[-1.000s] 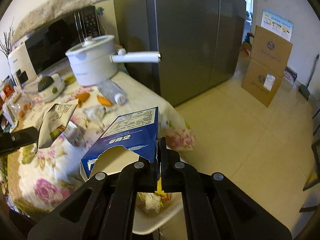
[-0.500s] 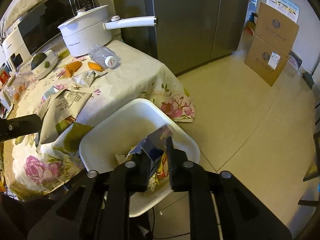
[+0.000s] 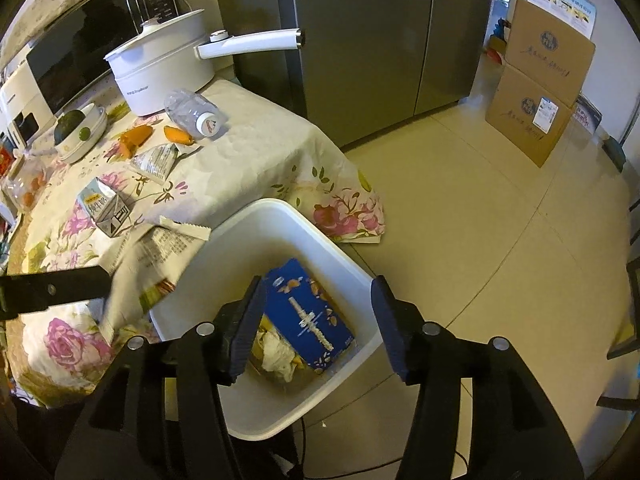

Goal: Collect trash
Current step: 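Carry the blue carton and white wrapper over the bin and release both, then move both grippers back to the table toward the milk carton and orange peel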

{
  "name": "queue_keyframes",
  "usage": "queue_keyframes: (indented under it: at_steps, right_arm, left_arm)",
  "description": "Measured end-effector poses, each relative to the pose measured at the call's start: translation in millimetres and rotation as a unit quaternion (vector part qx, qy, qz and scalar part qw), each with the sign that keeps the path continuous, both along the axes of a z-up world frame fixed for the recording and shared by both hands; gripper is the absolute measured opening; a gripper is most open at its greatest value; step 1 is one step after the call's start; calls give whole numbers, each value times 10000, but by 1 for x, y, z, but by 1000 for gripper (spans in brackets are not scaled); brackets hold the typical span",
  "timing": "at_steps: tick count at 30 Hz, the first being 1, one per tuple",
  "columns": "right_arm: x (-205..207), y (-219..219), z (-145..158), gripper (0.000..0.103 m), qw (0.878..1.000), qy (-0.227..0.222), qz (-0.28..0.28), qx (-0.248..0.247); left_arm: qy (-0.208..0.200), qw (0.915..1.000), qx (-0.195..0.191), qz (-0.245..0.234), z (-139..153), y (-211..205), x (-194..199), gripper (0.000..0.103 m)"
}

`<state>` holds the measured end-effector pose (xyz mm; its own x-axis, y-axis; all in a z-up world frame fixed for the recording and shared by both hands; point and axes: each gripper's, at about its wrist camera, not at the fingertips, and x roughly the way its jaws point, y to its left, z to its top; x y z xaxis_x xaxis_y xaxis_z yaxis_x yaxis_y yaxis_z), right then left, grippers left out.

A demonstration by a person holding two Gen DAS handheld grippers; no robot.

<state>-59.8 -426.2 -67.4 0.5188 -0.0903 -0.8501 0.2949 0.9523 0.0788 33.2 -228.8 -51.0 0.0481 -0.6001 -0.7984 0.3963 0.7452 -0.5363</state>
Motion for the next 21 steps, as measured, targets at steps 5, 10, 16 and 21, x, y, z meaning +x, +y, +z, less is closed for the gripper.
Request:
queue_keyframes:
  at_steps: [5, 10, 16, 21]
  right_arm:
    - [3, 1, -1, 54, 10000, -4, -17, 35]
    - [8, 2, -1, 57, 10000, -14, -26, 75]
    - [14, 6, -2, 59, 10000, -29, -15, 73]
    - [16, 6, -2, 61, 10000, -17, -23, 54]
  left_arm:
    - [95, 9999, 36, 49, -8, 3, 2, 35]
    - [168, 9998, -57, 94, -10, 7, 6, 45]
    - [650, 9962, -550, 193, -18, 13, 13, 55]
    - [1378, 9779, -1504, 466, -32, 30, 25, 56]
